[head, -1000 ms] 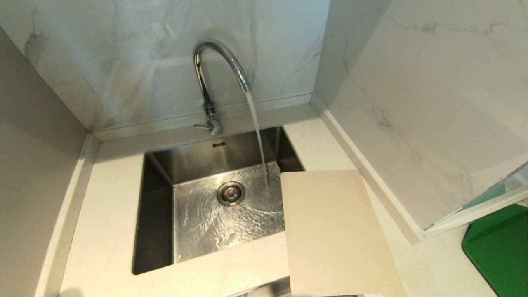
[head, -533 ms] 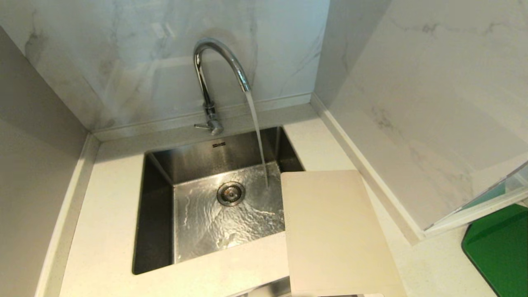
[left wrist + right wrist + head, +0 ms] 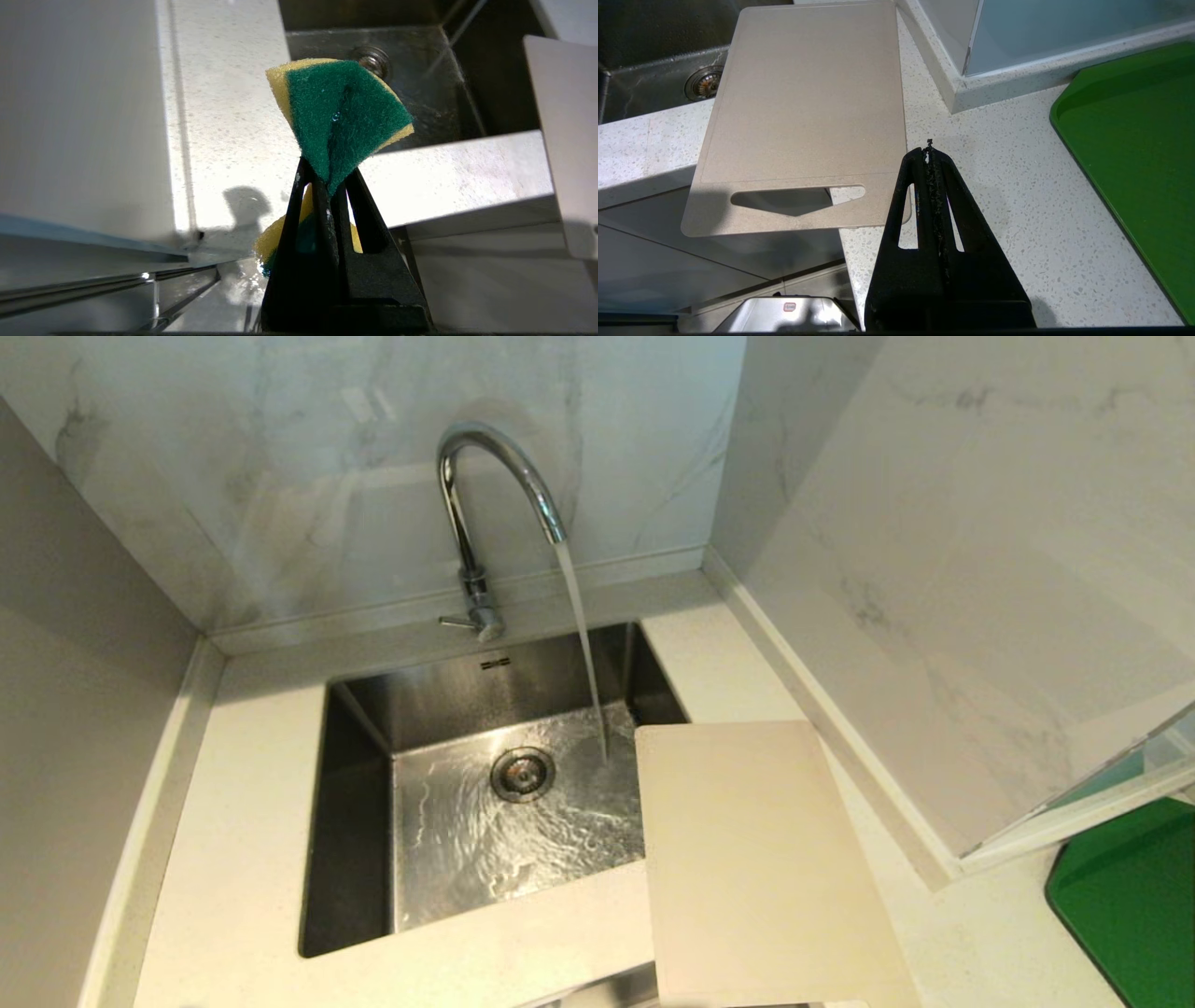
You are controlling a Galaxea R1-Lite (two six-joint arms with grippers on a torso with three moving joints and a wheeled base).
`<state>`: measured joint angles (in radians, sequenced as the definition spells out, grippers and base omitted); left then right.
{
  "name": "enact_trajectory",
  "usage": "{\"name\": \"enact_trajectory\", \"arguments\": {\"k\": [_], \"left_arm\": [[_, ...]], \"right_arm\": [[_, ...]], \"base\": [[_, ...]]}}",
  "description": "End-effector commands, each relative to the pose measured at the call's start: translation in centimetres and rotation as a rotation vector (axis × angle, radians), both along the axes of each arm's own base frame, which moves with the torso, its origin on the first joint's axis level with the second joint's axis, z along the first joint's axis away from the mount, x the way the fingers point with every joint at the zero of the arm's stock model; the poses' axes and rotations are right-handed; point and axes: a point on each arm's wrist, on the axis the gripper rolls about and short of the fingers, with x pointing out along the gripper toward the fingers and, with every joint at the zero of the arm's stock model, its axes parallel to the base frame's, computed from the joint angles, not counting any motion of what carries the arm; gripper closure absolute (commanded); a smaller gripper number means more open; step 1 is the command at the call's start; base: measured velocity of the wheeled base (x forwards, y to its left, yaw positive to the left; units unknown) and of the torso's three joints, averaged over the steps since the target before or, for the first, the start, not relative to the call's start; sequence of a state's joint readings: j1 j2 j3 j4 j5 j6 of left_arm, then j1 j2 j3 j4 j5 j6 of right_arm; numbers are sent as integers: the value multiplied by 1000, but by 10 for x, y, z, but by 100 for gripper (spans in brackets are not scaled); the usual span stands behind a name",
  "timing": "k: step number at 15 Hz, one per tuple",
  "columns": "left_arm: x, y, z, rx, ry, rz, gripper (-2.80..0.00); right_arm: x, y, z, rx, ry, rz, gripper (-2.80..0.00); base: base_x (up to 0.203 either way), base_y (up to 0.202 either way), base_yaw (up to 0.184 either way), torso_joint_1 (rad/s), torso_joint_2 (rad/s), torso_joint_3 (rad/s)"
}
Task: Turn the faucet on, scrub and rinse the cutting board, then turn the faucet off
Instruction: Pick up the cutting board
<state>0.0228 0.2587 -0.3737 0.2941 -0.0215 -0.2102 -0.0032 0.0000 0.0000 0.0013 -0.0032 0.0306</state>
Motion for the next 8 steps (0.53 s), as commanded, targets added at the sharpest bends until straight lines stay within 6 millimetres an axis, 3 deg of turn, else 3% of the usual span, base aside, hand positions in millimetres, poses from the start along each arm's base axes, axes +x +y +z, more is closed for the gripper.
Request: {"name": "enact_trajectory", "arguments": {"k": [1,4,8], "left_arm": [[3,2,-13,1,36,-63,0],[5,1,-32,19,29,-54,0],[-3,1,-57,169,-74,-27,0]], "right_arm": [[0,0,0,0,-1,0,0],[0,0,0,0,0,0,0],[0,0,0,0,0,0,0]], "base": [[0,0,0,0,0,0],[0,0,0,0,0,0],[0,0,0,0,0,0]]}}
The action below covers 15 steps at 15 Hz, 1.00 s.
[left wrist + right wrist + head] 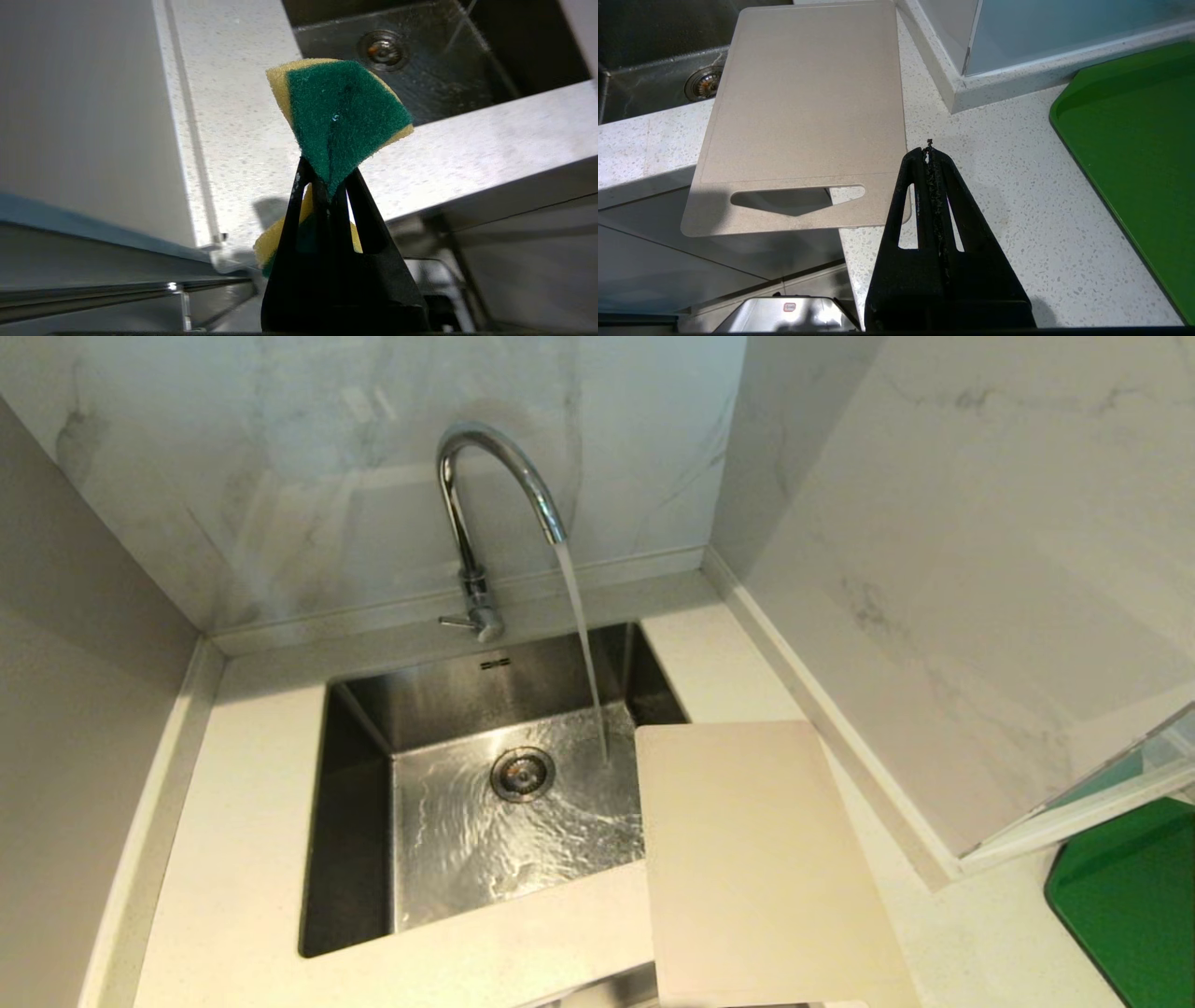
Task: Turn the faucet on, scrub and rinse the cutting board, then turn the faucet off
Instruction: Pick up the cutting board
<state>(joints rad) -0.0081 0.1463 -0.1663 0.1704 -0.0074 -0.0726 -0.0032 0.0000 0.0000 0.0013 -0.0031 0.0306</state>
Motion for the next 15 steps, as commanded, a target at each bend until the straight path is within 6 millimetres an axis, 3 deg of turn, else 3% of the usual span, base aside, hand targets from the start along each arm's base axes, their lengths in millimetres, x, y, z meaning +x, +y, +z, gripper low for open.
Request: {"name": "enact_trajectory", "arguments": {"k": [1,4,15], "left_arm": [[-7,0,-19,44,-64,14,0],[-2,0,-32,79,-122,13,0],[0,0,-32,62,-149,15,0]], "right_arm": [[0,0,0,0,0,0,0],[0,0,0,0,0,0,0],[0,0,0,-19,-5,3,0]], "base": [[0,0,0,0,0,0],[0,0,0,0,0,0],[0,0,0,0,0,0]]}}
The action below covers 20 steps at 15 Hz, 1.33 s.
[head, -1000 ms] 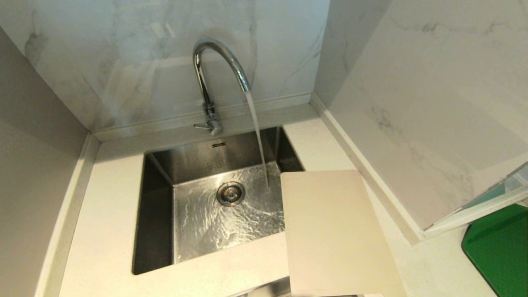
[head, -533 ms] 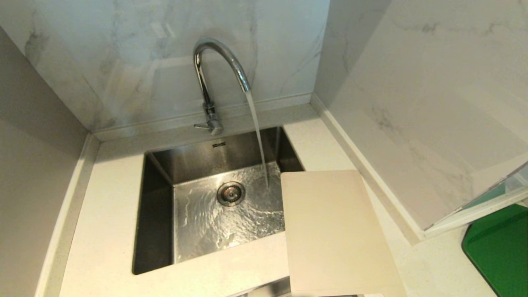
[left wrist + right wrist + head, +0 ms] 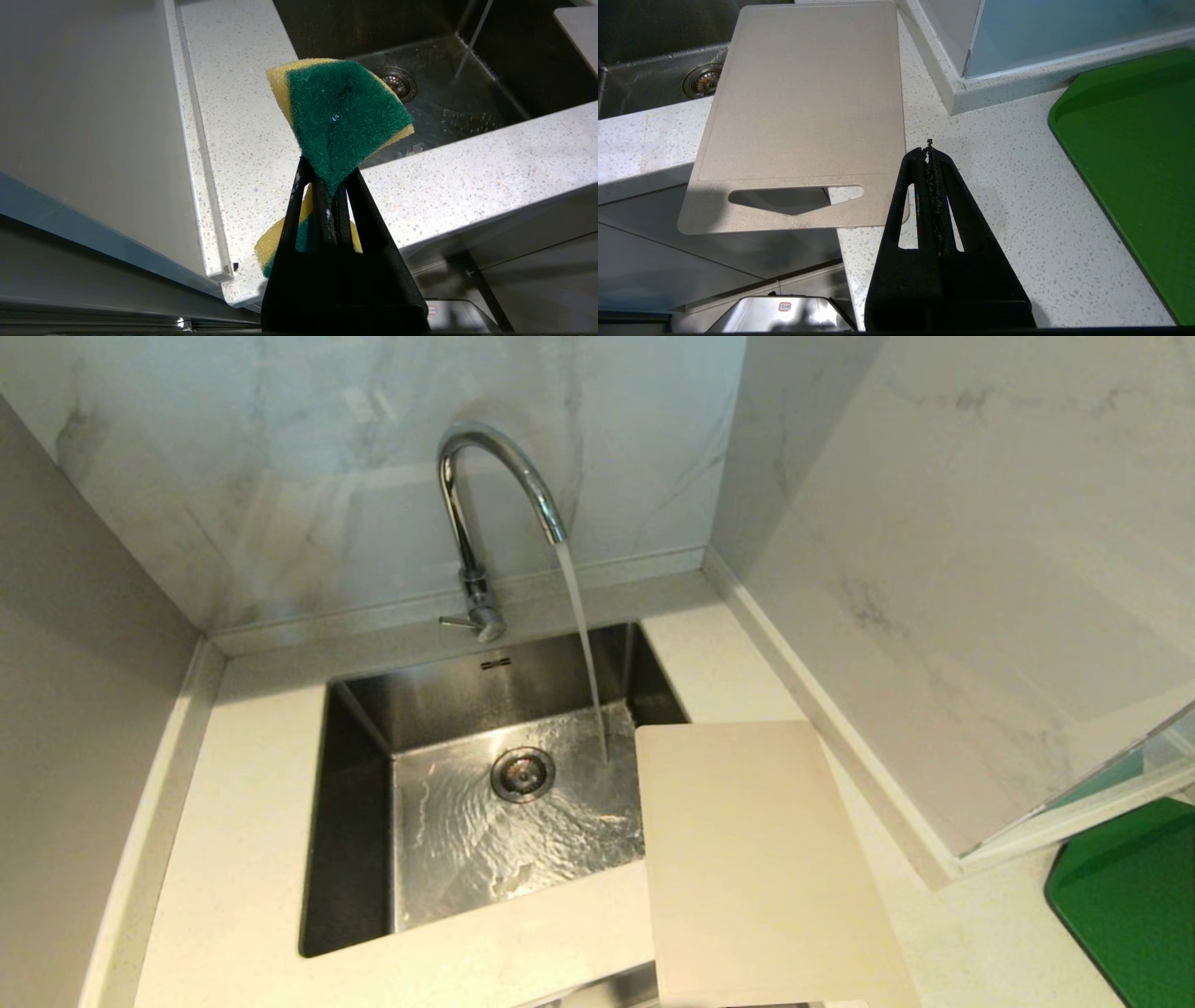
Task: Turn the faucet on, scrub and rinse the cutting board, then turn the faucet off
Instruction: Pick up the cutting board
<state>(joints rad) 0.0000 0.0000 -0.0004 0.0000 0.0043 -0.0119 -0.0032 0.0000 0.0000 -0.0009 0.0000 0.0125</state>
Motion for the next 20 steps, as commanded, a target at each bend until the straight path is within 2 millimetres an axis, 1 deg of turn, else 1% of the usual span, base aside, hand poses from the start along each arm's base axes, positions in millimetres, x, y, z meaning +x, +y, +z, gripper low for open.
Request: {"name": "enact_trajectory", "arguments": {"k": [1,2,3,4,6,9,11,13,14,15,17,19,20], "left_arm": [[0,0,-1,1,2,0,0],[0,0,-1,3,2,0,0],[0,0,-1,6,2,-3,0],[0,0,-1,6,2,-3,0],[0,0,-1,6,4,-3,0],[0,0,-1,6,4,-3,0],[0,0,-1,6,4,-3,0],[0,0,-1,10,7,-3,0],[0,0,-1,13,10,-6,0],[0,0,-1,15,13,-4,0],[0,0,-1,15,13,-6,0],[0,0,-1,13,13,-6,0],[0,0,-1,13,13,-6,0]], "right_arm": [[0,0,0,-3,-2,-1,0],[-2,0,5,-8,-13,1,0],[-5,0,17,-9,-33,6,0],[-9,0,34,-11,-40,15,0],[-13,1,79,-22,-39,60,0],[1,4,151,-48,-2,163,0],[11,5,196,-68,20,215,0],[21,6,231,-110,77,274,0],[31,7,244,-132,130,313,0],[44,7,252,-148,194,348,0],[70,8,263,-184,293,395,0],[93,9,267,-246,345,441,0],[103,10,265,-282,373,451,0]], "base": [[0,0,0,0,0,0],[0,0,0,0,0,0],[0,0,0,0,0,0],[0,0,0,0,0,0],[0,0,0,0,0,0],[0,0,0,0,0,0],[0,0,0,0,0,0],[0,0,0,0,0,0],[0,0,0,0,0,0],[0,0,0,0,0,0],[0,0,0,0,0,0],[0,0,0,0,0,0],[0,0,0,0,0,0]]}}
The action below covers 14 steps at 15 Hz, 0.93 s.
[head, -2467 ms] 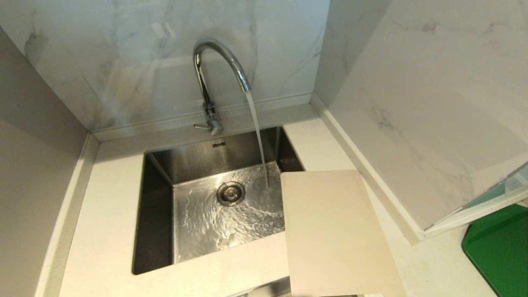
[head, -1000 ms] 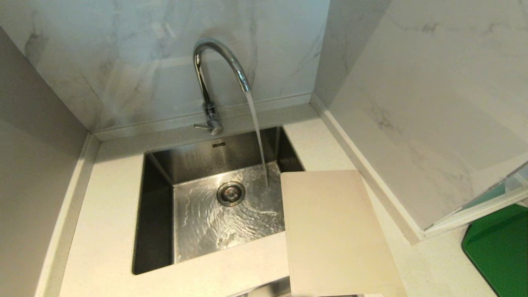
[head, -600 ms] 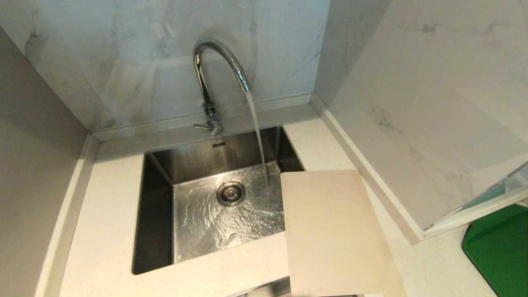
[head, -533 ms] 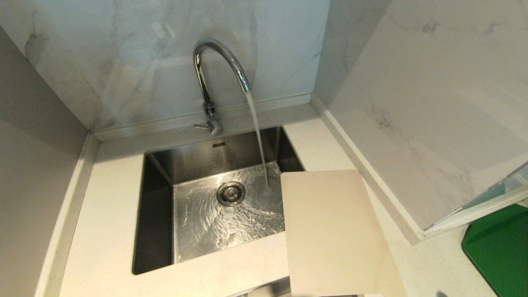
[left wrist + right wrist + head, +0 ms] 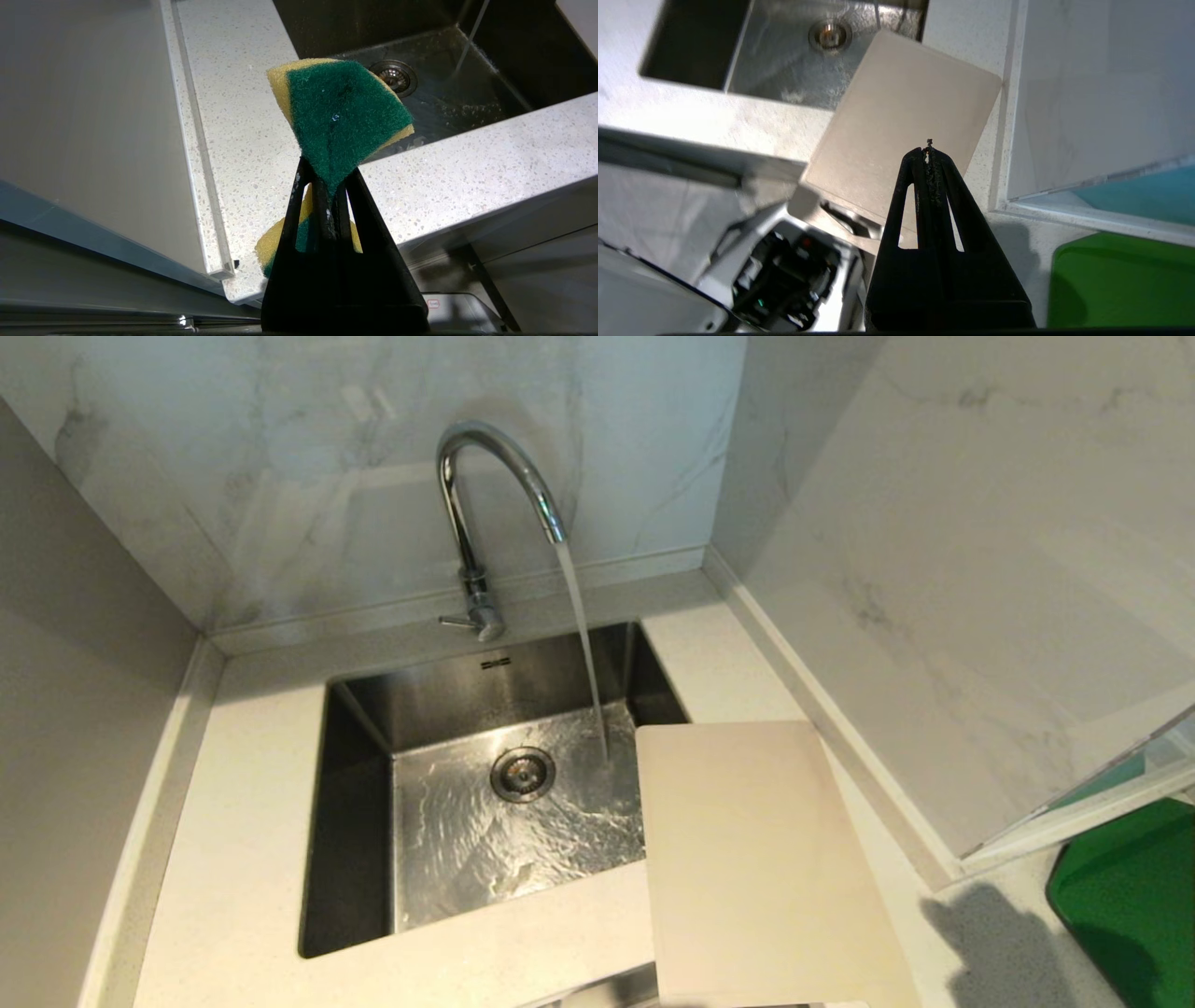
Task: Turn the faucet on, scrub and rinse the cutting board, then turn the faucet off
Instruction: Pick up the cutting board
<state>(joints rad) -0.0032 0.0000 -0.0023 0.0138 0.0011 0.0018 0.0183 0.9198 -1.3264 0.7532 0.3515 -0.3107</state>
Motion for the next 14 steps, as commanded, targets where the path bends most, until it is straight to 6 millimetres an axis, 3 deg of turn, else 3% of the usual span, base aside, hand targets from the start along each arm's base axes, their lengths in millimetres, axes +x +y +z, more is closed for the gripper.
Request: {"name": "enact_trajectory", "arguments": {"k": [1,5,10,14], "left_arm": [[0,0,0,-2,1,1,0],[0,0,0,-2,1,1,0],[0,0,0,0,0,-1,0],[0,0,0,0,1,-1,0]], "right_arm": [[47,2,-6,-94,108,35,0],[76,15,-33,-337,227,67,0],[80,41,-102,-629,432,169,0],[82,52,-158,-789,485,222,0]], "base": [[0,0,0,0,0,0],[0,0,0,0,0,0],[0,0,0,0,0,0],[0,0,0,0,0,0]]}}
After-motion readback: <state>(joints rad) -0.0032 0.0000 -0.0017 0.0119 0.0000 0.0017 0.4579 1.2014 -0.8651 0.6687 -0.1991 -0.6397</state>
